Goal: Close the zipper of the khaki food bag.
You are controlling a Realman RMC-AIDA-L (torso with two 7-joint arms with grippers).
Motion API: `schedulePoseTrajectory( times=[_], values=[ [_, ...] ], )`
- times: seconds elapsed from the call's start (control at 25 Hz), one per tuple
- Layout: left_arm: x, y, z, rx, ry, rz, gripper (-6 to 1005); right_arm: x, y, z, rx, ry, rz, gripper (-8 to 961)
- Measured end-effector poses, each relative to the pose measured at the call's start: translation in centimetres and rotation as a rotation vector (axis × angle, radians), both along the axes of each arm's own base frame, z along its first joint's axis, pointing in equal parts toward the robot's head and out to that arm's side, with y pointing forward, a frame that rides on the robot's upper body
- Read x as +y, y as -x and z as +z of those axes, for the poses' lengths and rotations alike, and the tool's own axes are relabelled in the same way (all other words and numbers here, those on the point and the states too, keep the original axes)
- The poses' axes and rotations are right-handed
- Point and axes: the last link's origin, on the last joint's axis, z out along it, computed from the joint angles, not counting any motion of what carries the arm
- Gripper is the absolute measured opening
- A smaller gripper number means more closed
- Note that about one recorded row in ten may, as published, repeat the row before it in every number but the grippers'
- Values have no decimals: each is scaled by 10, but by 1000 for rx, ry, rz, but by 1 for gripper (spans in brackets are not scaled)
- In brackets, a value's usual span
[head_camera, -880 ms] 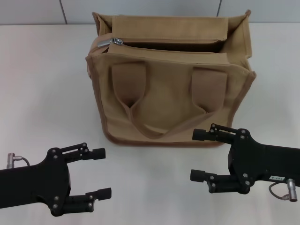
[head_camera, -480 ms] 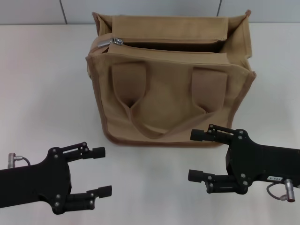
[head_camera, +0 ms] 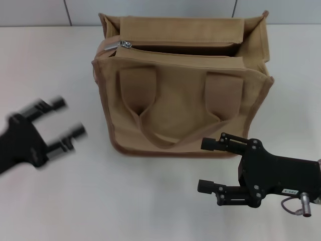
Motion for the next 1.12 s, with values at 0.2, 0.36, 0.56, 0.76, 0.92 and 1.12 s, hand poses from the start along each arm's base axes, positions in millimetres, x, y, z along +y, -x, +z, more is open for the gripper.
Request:
schedulePoseTrajectory(
  times=[0.2, 0.36, 0.56, 0.76, 0.92, 1.12],
  values=[
    [30, 16, 6, -69, -191, 221, 771, -3, 2, -5, 16, -2, 10, 828],
    [56, 15, -4, -33, -185, 284, 771, -4, 3, -7, 21, -5, 14, 829],
    [80, -8, -28, 74, -86, 197, 771, -5, 4, -8, 26, -2, 12, 829],
    [86, -28, -41, 85, -90, 97, 771, -8, 2, -9, 29, 0, 0, 829],
    [94, -35, -35, 8, -160, 115, 770, -10, 0, -12, 26, -1, -10, 829],
    [99, -39, -28, -64, -222, 140, 770, -10, 0, -13, 23, 0, -15, 829]
  ],
)
